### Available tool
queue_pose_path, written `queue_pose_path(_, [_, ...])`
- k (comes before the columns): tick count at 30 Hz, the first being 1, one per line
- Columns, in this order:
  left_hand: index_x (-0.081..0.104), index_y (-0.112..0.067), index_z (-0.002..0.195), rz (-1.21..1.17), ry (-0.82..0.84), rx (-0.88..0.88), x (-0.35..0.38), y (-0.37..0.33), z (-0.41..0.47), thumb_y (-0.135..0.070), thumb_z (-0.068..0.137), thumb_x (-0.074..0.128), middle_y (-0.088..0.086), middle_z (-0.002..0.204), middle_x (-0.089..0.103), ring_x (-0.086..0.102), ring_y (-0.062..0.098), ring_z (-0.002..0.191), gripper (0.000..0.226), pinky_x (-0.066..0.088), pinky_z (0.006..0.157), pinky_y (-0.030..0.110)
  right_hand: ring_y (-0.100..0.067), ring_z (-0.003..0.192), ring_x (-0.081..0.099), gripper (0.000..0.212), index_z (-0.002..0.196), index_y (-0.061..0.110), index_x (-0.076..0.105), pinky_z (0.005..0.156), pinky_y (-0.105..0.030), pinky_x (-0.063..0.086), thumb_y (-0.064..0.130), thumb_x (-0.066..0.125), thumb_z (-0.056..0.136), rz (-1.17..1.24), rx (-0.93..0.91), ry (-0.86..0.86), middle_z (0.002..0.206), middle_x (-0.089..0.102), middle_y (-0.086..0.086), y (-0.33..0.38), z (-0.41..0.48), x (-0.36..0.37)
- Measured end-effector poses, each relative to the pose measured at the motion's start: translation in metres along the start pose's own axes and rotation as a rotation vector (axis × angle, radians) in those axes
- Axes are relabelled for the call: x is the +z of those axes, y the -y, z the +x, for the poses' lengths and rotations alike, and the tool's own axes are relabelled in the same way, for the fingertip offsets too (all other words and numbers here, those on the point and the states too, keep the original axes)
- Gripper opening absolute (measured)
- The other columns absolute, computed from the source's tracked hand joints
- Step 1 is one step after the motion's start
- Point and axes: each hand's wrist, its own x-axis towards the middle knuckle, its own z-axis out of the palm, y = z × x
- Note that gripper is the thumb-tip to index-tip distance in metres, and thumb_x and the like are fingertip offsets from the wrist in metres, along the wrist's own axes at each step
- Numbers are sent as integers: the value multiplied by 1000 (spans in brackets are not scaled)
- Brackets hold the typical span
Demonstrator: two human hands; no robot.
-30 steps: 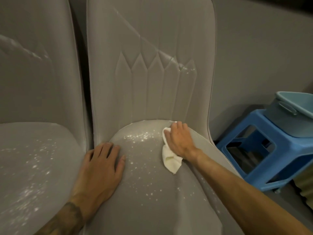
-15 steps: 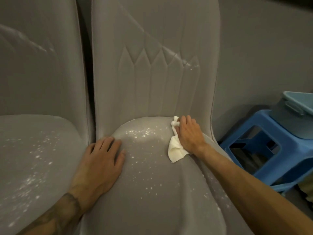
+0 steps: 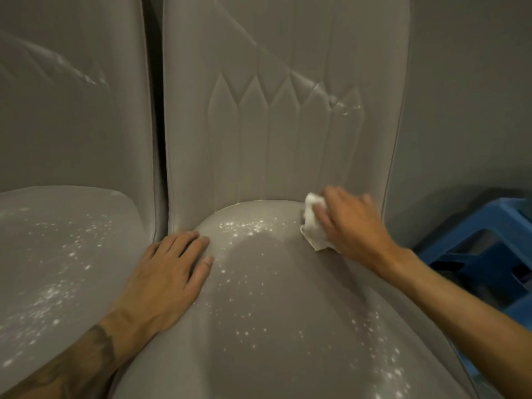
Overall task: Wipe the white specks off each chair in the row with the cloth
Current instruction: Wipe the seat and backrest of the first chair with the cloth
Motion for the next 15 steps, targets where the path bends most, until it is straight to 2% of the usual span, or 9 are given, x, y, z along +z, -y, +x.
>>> queue_pose_path(2, [56,-26,143,12,-1,6,1,0,1,-56,105,22,-6,143,55,48,16,133,59,41,110,42,-24,78,50,15,94,27,35,70,-35,27,38,31,104,72,-9,136,91,49,4,7,-15,16])
queue_pose_path(5, [55,-26,143,18,-5,13,1,-1,0,-58,105,20,-7,142,54,47,15,132,61,41,109,40,-21,78,49,27,93,24,45,70,-33,33,47,34,101,203,70,154,91,49,3,14,-12,22])
queue_pose_path(8, [53,-27,144,18,-6,22,1,0,0,-60,103,17,-8,143,52,45,13,133,64,41,108,39,-20,79,49,38,90,26,54,71,-35,35,57,36,99,208,147,226,90,51,3,18,-4,19])
queue_pose_path(12, [53,-28,144,14,-5,34,1,2,1,-62,102,16,-9,143,51,44,11,132,66,40,109,38,-20,92,44,33,109,25,48,87,-37,42,54,47,95,183,184,190,105,42,1,20,-20,27])
queue_pose_path(15, [55,-26,144,-1,-10,29,1,2,0,-61,102,18,-7,143,54,47,14,130,66,42,108,41,-19,99,44,33,116,29,46,93,-34,40,56,45,96,283,176,261,110,41,1,24,-35,25])
